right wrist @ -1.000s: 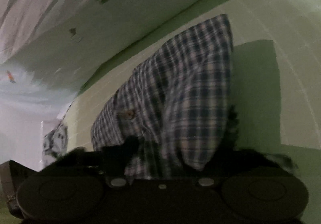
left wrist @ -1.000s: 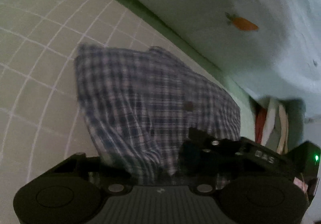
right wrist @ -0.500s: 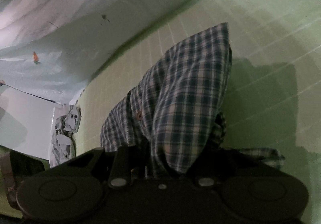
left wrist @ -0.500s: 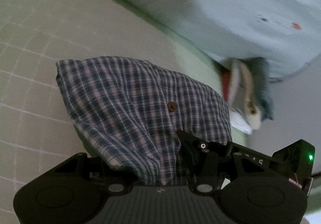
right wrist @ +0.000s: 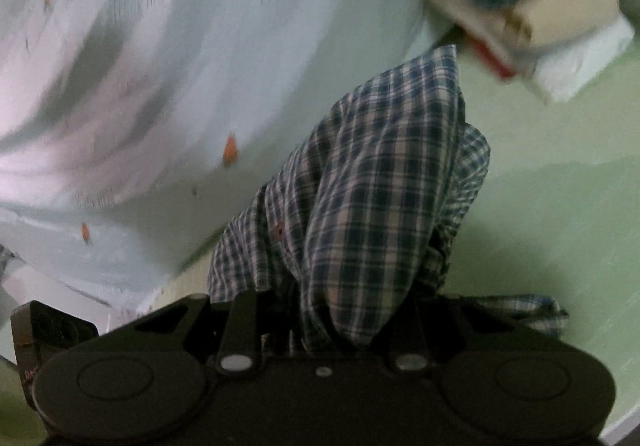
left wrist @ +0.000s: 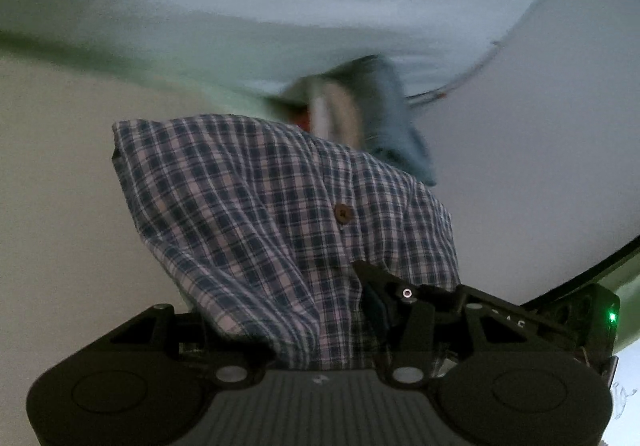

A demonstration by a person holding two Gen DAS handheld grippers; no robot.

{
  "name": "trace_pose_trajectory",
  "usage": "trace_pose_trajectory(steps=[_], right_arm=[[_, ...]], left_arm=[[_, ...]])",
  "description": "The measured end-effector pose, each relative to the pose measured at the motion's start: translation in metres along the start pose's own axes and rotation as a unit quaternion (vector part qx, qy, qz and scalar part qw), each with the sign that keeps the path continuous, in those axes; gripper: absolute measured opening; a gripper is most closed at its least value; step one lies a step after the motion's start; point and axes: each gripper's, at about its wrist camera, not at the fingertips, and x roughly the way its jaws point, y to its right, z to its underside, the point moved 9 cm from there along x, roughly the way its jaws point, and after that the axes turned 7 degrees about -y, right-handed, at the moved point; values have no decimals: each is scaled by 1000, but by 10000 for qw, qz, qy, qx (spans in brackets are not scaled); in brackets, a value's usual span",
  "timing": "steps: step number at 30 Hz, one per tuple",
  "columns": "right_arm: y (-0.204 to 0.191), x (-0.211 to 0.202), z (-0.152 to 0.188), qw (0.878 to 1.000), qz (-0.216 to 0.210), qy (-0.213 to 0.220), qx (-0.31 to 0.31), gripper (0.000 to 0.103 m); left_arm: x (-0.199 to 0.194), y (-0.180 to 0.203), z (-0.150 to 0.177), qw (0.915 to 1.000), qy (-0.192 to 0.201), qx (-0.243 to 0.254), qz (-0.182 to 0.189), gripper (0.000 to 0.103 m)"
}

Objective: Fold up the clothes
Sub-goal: 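Pinch the folded shirt between both grippers and lift it, then place the folded shirt onto the clothes stack and open both grippers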

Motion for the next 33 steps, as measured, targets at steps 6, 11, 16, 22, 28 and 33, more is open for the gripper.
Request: trace_pose_trajectory(steps=[6,11,16,22,28,33], right_arm=[[39,-72,-108,9951,-337,556,-749,27],[60,-130,-213,9833,-516,1071,-1378,28],[68,-172,-307,9690,-420,1613,-1826,34],[134,-134,-387,9760,-240,1795,-1212,65],[254,-31,-381,9870,1160,1111,-97,75],[272,-30,-371,9857,1228,1155,-74,91]], left_arm=[[55,107,-58,9962,717,436,241,51],[88,194,-122,9890,1163,840,350,51],[121,251,-188,9794,1630,1167,246,62],[177,201,-220,9765,1767,719,-1007,83],[247,110,-202,9760,887,7,-1989,84],[251,102,-210,9765,1003,91,-1905,88]])
